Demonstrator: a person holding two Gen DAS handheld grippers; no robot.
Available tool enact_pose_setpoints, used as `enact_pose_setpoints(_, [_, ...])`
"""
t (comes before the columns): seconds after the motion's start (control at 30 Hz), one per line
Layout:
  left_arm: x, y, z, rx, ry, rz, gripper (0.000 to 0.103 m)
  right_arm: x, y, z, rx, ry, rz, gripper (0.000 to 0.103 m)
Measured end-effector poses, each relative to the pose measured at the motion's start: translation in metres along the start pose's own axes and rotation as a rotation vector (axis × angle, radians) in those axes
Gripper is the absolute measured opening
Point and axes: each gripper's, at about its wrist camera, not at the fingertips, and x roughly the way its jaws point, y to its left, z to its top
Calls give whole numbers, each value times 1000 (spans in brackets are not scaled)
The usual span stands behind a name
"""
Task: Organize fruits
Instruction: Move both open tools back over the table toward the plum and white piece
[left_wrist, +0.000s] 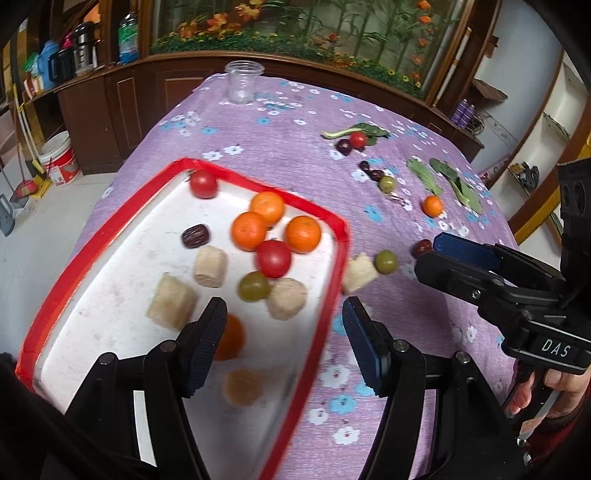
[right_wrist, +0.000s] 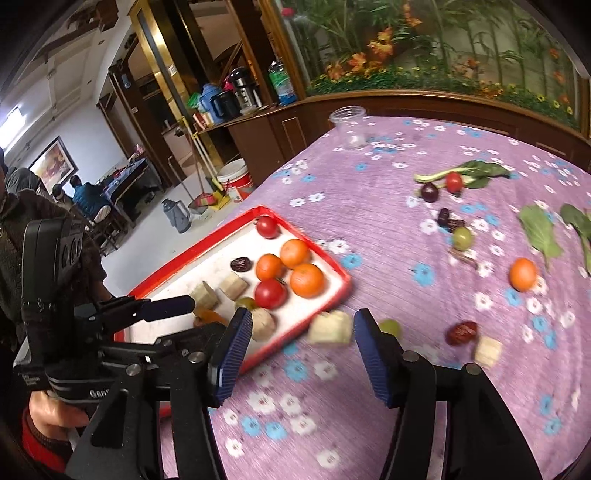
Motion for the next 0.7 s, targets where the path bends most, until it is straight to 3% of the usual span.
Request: enact_pose_setpoints(0.7, [26, -85, -5, 180, 57, -80, 64, -60, -113, -60, 183, -39, -157, 59])
